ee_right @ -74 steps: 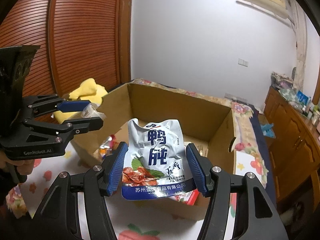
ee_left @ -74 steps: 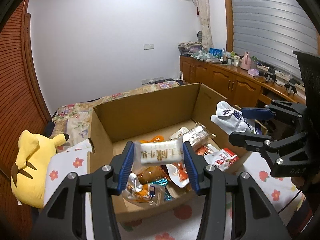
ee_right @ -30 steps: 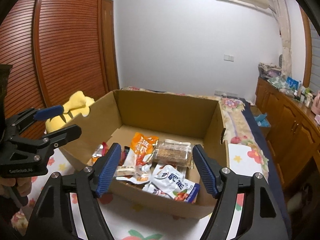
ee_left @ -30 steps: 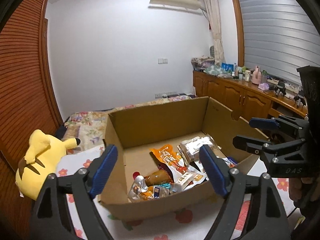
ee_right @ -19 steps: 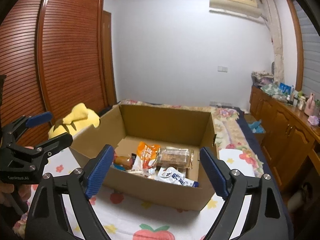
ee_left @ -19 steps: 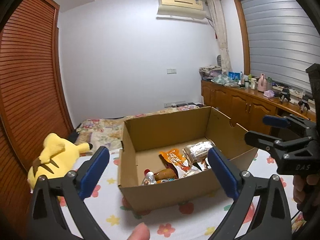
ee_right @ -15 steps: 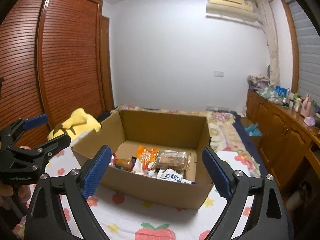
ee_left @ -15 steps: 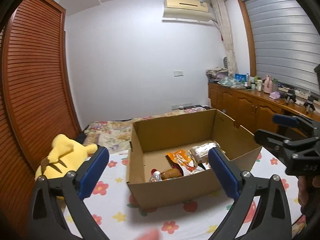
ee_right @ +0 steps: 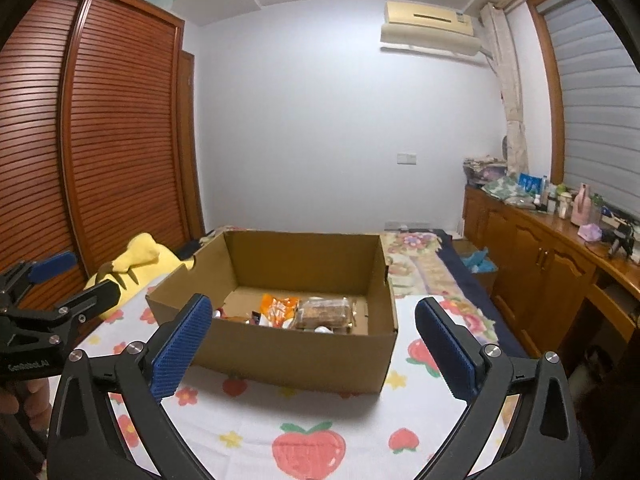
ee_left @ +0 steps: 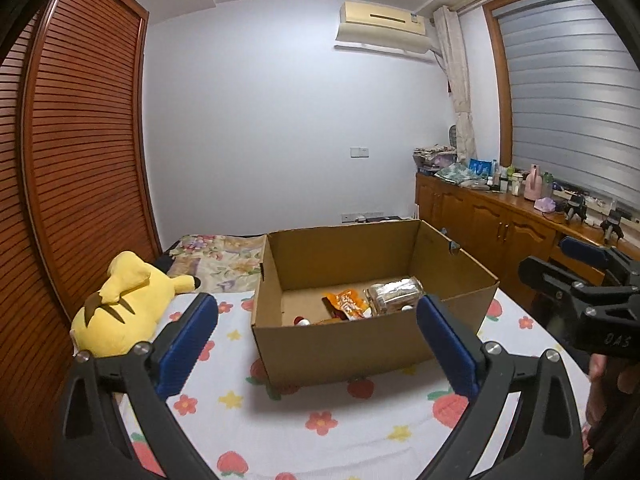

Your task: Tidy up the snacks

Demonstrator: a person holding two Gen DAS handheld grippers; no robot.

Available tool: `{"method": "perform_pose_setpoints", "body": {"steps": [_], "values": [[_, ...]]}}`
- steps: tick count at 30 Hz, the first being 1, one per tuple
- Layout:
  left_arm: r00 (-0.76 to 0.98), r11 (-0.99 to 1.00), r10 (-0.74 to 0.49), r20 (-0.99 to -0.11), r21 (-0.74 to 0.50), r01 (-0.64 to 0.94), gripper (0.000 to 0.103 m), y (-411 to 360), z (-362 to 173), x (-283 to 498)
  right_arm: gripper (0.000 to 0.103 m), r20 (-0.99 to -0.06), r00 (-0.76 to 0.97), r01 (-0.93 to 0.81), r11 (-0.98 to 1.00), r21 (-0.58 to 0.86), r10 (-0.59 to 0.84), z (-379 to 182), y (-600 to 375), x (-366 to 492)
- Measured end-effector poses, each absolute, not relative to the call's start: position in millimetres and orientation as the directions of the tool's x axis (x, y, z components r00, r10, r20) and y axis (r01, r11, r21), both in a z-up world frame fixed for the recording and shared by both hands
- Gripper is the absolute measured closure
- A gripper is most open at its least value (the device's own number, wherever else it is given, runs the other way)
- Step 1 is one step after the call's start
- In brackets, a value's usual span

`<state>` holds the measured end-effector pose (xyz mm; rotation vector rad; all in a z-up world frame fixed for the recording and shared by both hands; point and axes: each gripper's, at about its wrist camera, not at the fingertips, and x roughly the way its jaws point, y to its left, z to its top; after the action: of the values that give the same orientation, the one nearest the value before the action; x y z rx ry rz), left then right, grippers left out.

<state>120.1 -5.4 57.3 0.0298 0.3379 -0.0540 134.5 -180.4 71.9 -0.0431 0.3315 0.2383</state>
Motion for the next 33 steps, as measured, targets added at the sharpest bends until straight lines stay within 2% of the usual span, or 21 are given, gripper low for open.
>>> {"method": "perform_pose_setpoints", "body": {"steps": [15,33], "values": [[0.935,0.999,-0.031,-0.353,0.008,0.036,0.003,3,47,84,0.0,-0.329,0.925,-0.193,0.981,0.019,0.188,63,-187,99],[0.924,1.0,-0.011,-0.383,0.008,0.015,0.003,13,32,80,0.0,-0.342,0.92,-0.202,0.979,0.005,0.191,53,-182,92]]}}
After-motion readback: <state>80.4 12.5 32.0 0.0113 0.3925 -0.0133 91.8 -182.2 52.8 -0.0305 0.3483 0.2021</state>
